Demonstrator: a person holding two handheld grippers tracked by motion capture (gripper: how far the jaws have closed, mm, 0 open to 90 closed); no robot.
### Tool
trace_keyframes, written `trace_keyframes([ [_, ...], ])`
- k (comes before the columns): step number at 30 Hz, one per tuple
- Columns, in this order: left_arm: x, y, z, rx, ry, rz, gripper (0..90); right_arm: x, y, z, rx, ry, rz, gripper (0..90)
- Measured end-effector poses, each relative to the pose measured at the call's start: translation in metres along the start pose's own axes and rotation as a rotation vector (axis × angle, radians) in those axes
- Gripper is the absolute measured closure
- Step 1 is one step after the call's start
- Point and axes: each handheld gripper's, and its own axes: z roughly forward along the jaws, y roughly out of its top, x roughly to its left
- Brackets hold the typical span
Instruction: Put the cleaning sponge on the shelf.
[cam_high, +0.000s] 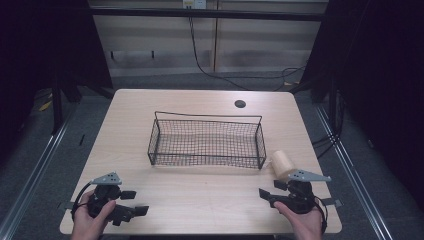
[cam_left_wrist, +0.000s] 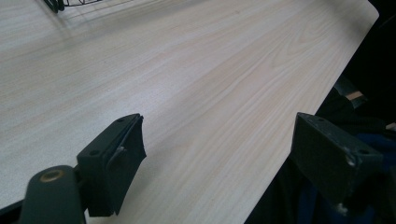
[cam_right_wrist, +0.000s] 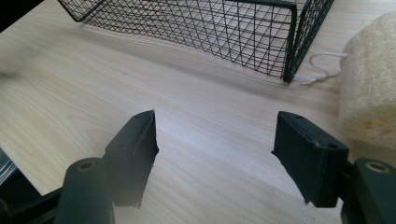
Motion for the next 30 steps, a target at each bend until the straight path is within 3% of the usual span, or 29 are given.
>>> trace_keyframes([
  [3, 0.000, 0.000, -0.001, -0.004, 0.000, 0.002, 17.4, -0.002, 0.002, -0.001, 0.017, 0.016, -0.005, 29.8],
  [7, -0.001, 0.000, -0.002, -0.011, 0.002, -0.005, 17.4, -0.006, 0.005, -0.004, 0.000, 0.014, 0.003, 27.9],
  [14, 0.000, 0.000, -0.003, -0.012, 0.001, 0.004, 17.4, -0.008, 0.006, -0.016, -0.020, 0.046, 0.053, 27.9],
  [19, 0.000, 0.001, -0.003, -0.015, 0.003, 0.000, 17.4, -0.005, 0.007, -0.024, -0.029, 0.045, 0.049, 29.0],
  [26, 0.000, 0.000, -0.001, -0.008, 0.000, -0.003, 17.4, -0.013, 0.023, -0.045, -0.025, 0.031, 0.056, 38.5],
  [30, 0.000, 0.001, 0.000, -0.003, 0.001, 0.002, 17.4, -0.015, 0.033, -0.051, 0.001, 0.022, 0.028, 40.0],
])
